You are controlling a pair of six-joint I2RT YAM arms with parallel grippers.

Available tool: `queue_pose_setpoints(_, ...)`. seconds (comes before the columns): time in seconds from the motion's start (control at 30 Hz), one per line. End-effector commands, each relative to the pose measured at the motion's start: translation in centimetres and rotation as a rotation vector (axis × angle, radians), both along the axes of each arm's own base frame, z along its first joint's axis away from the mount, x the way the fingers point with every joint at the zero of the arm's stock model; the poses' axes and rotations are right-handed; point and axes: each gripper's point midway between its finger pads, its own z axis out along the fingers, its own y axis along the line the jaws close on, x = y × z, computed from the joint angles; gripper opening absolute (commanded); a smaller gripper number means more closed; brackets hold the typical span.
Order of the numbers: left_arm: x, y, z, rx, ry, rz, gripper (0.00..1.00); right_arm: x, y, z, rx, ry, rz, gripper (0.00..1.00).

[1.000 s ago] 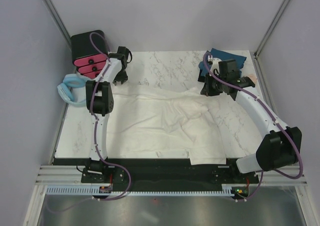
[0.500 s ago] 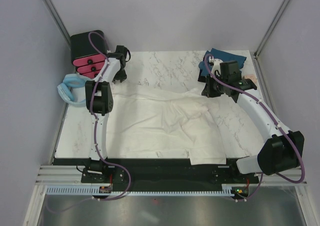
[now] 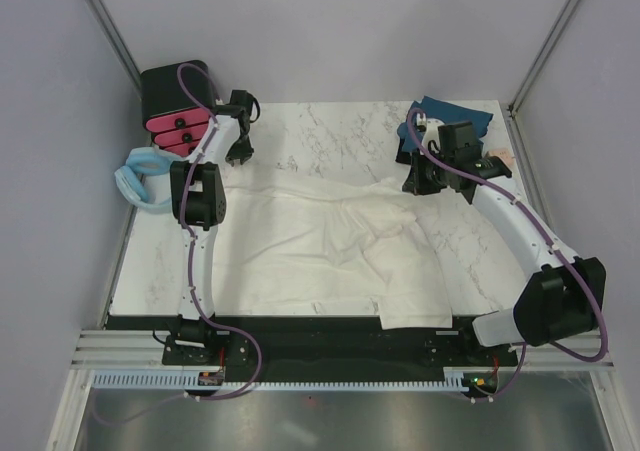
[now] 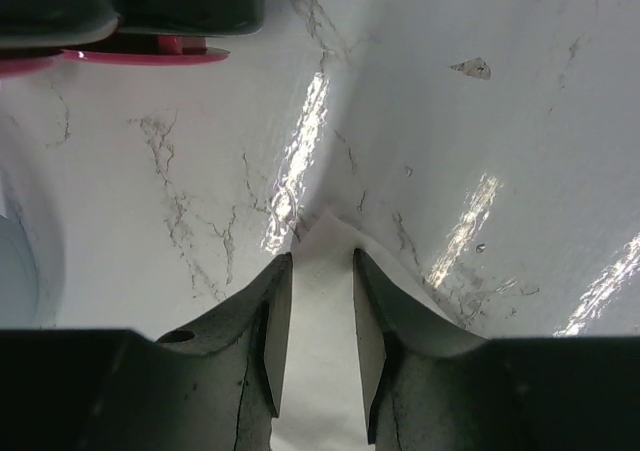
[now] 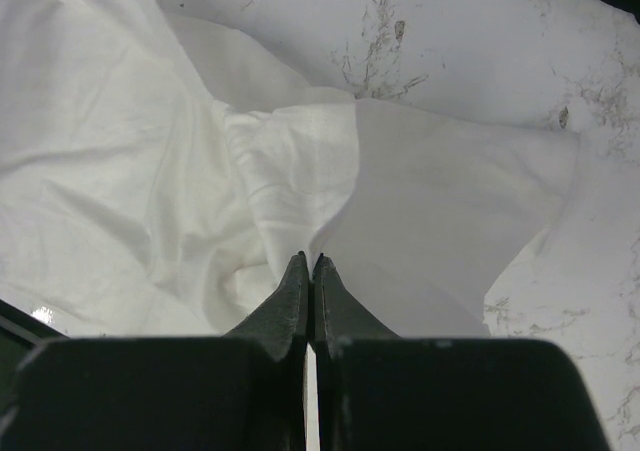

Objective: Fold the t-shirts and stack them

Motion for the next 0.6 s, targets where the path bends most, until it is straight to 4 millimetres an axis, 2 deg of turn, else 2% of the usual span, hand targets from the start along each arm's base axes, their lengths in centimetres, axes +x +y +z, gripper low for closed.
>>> queue_pose_setpoints(0.0,-1.4,-0.6,-1.9,-0.036,0.091,-0.037,0.39,0.9,0.3,1.6,0.012,-0.039,0.013,0.00)
queue_pose_setpoints(0.13,-2.5,-0.9,-1.6,-0.058,0.132,-0.026,0.39,1.3,0.5,2.2,0.018,-0.049,0.019,0.00)
queue_pose_setpoints(0.2,-3.2,-1.2,-2.1,-0.075,0.173,-0.032,0.38,1.5,0.6,2.7,0.025,-0.056,0.024,0.00)
queue_pose_setpoints(0.33,-3.9,-1.3,-2.2,-0.084,0.203,-0.031,0.15,1.7,0.7,3.4,0.029,-0.070,0.027,0.00)
queue_pose_setpoints(0.4,-3.9,-1.5,-2.1,-0.097,0.200,-0.033,0.13,1.7,0.5,3.5,0.026,-0.073,0.023,0.00)
queue_pose_setpoints(0.5,-3.8,-2.0,-1.9,-0.128,0.192,-0.040,0.02,1.6,0.3,3.4,0.027,-0.071,0.018,0.00)
queue_pose_setpoints(0.57,-3.6,-2.4,-1.9,-0.147,0.188,-0.044,0.02,1.4,0.3,3.3,0.027,-0.067,0.016,0.00)
